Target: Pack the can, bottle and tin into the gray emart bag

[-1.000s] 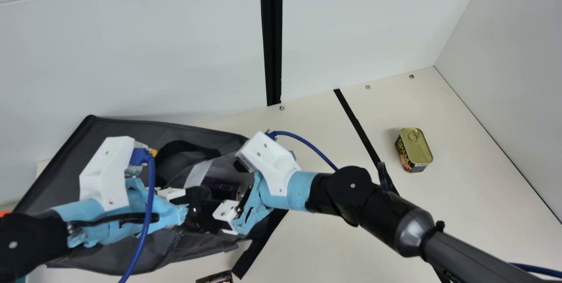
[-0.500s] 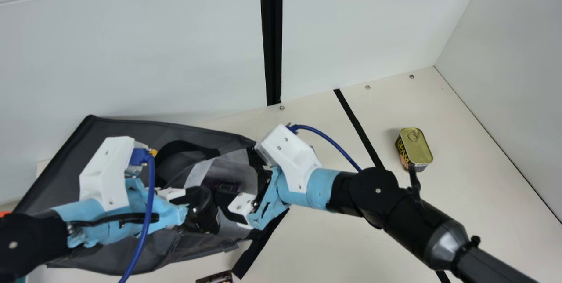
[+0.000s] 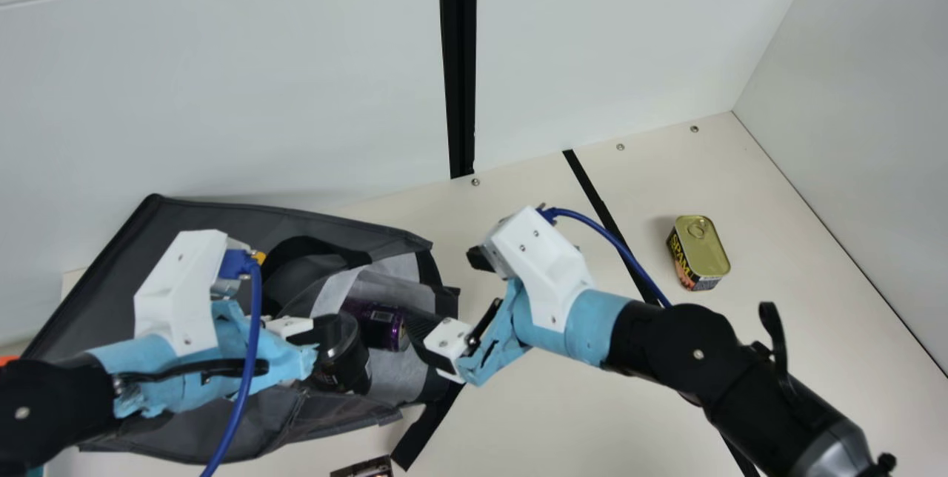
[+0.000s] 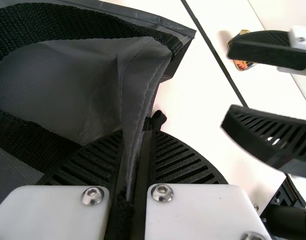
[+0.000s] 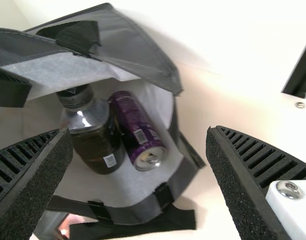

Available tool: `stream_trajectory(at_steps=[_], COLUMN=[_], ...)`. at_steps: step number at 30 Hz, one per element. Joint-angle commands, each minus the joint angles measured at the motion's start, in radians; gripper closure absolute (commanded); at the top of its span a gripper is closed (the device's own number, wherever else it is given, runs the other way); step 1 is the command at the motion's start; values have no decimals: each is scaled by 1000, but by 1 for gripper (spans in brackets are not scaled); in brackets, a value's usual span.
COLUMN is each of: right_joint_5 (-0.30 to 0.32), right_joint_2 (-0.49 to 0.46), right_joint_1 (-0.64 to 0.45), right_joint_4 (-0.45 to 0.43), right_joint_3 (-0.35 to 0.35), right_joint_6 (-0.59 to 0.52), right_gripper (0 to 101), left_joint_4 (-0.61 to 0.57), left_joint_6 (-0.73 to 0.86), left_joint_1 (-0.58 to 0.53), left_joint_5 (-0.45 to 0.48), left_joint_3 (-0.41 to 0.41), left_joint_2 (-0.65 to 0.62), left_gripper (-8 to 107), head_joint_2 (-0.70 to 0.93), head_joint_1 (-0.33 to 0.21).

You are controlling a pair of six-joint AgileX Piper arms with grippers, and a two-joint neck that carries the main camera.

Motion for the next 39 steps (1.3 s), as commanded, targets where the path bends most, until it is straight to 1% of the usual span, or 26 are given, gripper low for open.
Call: stream_trajectory(at_steps=[1,12,27,31,39], right_joint_5=[-3,7,16,34,85], right_joint_2=[-20,-102,-157,-164,-177], right_joint_1=[-11,-86,-184,-209,-291], right_joint_4=[-36,-170,-315,-341,-365], right_joint_3=[7,27,15,2,-28], right_joint_6=[26,128,237,247,221], right_gripper=[10,10,10,10,10], left_joint_4=[0,0,0,0,0], left_joint_6=[0,0,0,0,0], left_joint_1=[0,0,0,0,0], left_joint_5=[0,0,0,0,0], left_joint_3=[0,0,0,0,0], left_joint_2=[0,0,0,0,0], left_gripper=[89,89,89,89,89], head_joint_2=[-1,-1,-1,-1,-1], head_joint_1=[-23,-23,-23,-23,-23])
